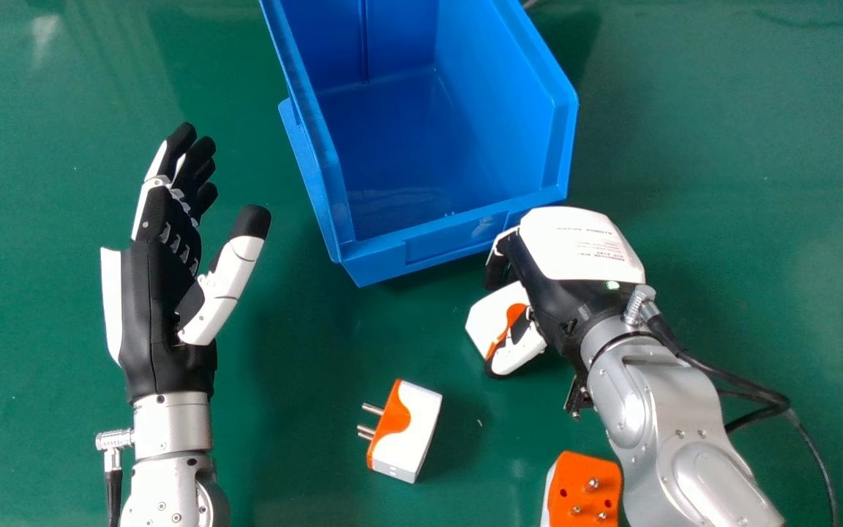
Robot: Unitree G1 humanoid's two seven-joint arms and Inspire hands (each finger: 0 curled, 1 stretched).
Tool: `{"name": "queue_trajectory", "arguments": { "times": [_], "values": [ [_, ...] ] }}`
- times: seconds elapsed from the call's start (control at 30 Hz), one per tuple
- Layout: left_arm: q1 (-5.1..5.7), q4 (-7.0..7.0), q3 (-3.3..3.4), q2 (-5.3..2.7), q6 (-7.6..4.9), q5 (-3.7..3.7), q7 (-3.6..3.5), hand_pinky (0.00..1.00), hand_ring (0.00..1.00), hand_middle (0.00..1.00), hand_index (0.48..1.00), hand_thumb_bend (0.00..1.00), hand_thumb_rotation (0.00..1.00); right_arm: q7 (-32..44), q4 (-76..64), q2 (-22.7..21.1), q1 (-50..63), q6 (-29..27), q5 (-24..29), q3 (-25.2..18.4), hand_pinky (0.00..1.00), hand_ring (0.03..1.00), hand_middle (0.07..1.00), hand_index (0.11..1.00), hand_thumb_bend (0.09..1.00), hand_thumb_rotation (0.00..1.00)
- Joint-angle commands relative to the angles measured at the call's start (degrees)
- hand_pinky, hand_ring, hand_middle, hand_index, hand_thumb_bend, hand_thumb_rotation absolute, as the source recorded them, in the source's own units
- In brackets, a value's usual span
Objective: Pick all objects and put in blue box
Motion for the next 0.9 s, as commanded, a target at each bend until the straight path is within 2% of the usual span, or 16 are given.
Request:
{"name": "queue_trajectory", "arguments": {
  "times": [0.0, 0.23, 0.37, 0.43, 0.5, 0.53, 0.63, 0.73, 0.87],
  "values": [
    [-1.10, -0.81, -0.33, 0.38, -0.36, 0.73, -0.01, 0.90, 0.89, 0.88, 0.878, 0.78, 0.52, 3.57, 0.92, -0.34, 3.11, -0.96, 3.10, 1.29, 0.35, 0.403, 0.522, 0.562, 0.516, 0.00],
    [-1.59, -0.71, -0.30, 0.18, -0.19, -0.11, -0.61, 0.90, 0.89, 0.88, 0.877, 0.79, 0.52, 3.30, -3.06, -1.29, 4.06, -1.30, 4.01, 0.77, 0.33, 0.393, 0.511, 0.541, 0.512, 0.00],
    [-1.67, -0.75, -0.37, 0.40, 0.00, 0.64, 0.04, 0.90, 0.89, 0.88, 0.878, 0.79, 0.52, 3.85, -6.53, -2.00, 5.16, -1.23, 4.75, 0.04, 0.33, 0.391, 0.510, 0.537, 0.511, 0.00],
    [-1.74, -0.76, -0.41, 0.33, -0.16, 0.27, -0.37, 0.90, 0.89, 0.88, 0.878, 0.80, 0.52, 4.33, -8.81, -2.28, 5.91, -1.09, 5.25, -0.53, 0.33, 0.391, 0.511, 0.532, 0.511, 0.00],
    [-1.80, -0.81, -0.41, 0.27, -0.14, 0.17, -0.45, 0.90, 0.90, 0.88, 0.878, 0.79, 0.52, 4.21, -10.87, -2.48, 6.77, -1.22, 5.22, -1.00, 0.32, 0.392, 0.511, 0.525, 0.511, 0.00],
    [-1.80, -0.84, -0.40, 0.27, -0.06, 0.18, -0.44, 0.90, 0.90, 0.88, 0.878, 0.79, 0.52, 3.67, -11.71, -2.64, 7.26, -1.69, 5.21, -1.21, 0.32, 0.392, 0.511, 0.525, 0.511, 0.00],
    [-1.73, -0.84, -0.42, 0.43, 0.01, 0.86, 0.16, 0.90, 0.90, 0.88, 0.878, 0.79, 0.52, 2.67, -14.28, -3.20, 8.60, -2.55, 5.21, -1.63, 0.32, 0.392, 0.510, 0.520, 0.512, 0.00],
    [-1.56, -0.93, -0.51, 0.40, -0.18, 0.54, -0.28, 0.90, 0.90, 0.88, 0.878, 0.79, 0.52, 1.47, -15.80, -3.13, 9.59, -3.21, 5.34, -2.09, 0.32, 0.392, 0.511, 0.517, 0.512, 0.00],
    [-1.30, -0.94, -0.52, 0.40, -0.53, 0.60, -0.22, 0.90, 0.90, 0.88, 0.878, 0.79, 0.52, -0.75, -17.21, -2.60, 10.76, -4.73, 6.13, -2.95, 0.32, 0.391, 0.509, 0.515, 0.512, 0.00]
  ]
}}
